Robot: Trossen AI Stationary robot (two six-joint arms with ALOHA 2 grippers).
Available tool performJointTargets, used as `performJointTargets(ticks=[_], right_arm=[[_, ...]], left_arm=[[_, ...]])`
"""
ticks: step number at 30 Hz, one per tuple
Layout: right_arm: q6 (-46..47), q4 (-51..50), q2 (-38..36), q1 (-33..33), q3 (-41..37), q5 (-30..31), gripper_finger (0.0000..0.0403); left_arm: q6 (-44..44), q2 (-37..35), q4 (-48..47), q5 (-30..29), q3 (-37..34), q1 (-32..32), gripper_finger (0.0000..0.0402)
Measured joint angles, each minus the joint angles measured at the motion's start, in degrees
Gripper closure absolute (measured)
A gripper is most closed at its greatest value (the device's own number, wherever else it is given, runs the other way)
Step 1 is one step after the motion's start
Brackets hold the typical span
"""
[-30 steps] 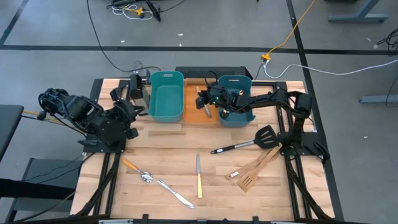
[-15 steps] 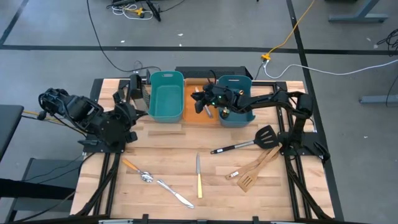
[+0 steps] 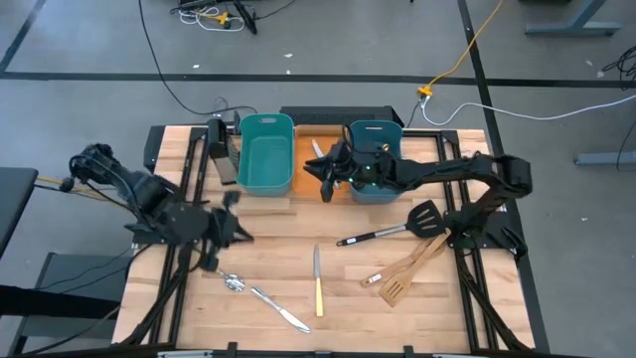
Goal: Pick & Place Kitchen Items
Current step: Put the silver knife into the orange bin
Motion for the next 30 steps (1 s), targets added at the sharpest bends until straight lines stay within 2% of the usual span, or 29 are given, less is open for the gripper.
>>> performJointTargets(ticks=[8, 17, 30], right_arm=[[-0.13, -6.61, -4.99, 3.76, 0.01, 0.17, 0.0314], [-0.26, -9.37, -6.21, 7.15, -0.01, 3.51, 0.0314], [2.05, -10.36, -6.21, 9.69, -0.01, 3.63, 0.0314]], left_arm=[[0.88, -0.02, 16.06, 3.87, -13.05, -3.1, 0.0376], [-2.05, 0.0, 36.34, 5.44, -30.86, -6.02, 0.0376], [-2.08, 0.11, 52.19, 5.33, -44.65, -10.45, 0.0374]])
